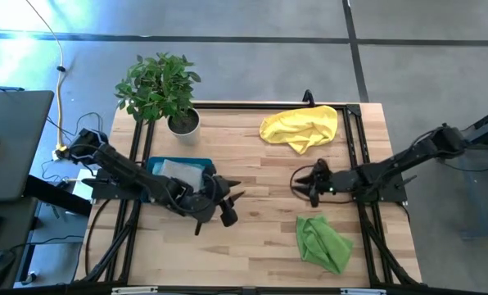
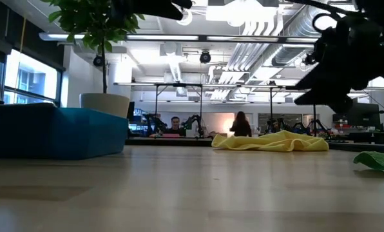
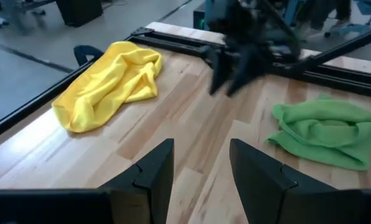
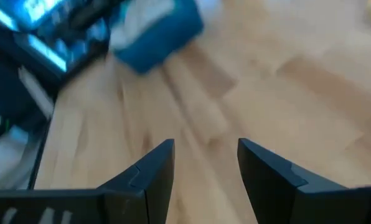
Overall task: Fold microfiber towels
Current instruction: Fold the green towel on the table
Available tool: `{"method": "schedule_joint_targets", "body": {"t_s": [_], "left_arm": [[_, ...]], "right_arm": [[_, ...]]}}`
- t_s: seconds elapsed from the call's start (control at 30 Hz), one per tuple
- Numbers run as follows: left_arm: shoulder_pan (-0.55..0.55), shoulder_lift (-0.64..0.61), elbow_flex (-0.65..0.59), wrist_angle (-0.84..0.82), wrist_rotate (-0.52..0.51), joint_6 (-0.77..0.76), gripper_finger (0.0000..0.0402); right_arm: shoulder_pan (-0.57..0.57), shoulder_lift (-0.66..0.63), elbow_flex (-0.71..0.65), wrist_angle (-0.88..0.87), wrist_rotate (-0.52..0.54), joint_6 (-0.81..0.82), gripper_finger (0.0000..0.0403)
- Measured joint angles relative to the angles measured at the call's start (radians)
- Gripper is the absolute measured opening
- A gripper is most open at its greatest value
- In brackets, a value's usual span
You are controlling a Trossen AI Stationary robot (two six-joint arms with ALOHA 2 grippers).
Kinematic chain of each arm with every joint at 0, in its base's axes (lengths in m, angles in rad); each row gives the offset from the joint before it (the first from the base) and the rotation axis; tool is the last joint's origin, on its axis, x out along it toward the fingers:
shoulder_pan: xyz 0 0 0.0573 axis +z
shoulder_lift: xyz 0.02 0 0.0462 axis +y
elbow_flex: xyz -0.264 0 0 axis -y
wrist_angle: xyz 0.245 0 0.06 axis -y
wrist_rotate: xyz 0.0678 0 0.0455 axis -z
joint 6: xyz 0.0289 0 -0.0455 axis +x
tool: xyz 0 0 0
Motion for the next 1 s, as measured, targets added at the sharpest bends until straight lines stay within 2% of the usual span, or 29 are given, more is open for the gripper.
{"method": "schedule_joint_targets", "body": {"t_s": [0.13, 0.27, 0.33, 0.57, 0.77, 1.0], "left_arm": [[0.0, 0.0, 0.0, -0.001, 0.013, -0.007, 0.0147], [0.0, 0.0, 0.0, -0.002, 0.055, -0.007, 0.0147], [0.0, 0.0, 0.0, -0.002, 0.065, -0.008, 0.0147], [-0.003, 0.0, 0.0, -0.002, 0.065, -0.011, 0.0147], [-0.003, 0.0, 0.0, -0.002, 0.067, -0.034, 0.0147], [-0.003, 0.0, 0.0, -0.002, 0.067, -0.034, 0.0147]], "right_arm": [[0.0, 0.112, 0.108, -0.157, -0.196, -0.026, 0.017], [0.002, 0.209, 0.243, -0.327, -0.486, -0.177, 0.017], [0.013, 0.25, 0.302, -0.419, -0.569, -0.264, 0.017], [0.077, 0.381, 0.43, -0.638, -0.591, -0.566, 0.017], [0.092, 0.47, 0.468, -0.695, -0.578, -0.657, 0.017], [0.092, 0.511, 0.477, -0.766, -0.544, -0.679, 0.0169]]}}
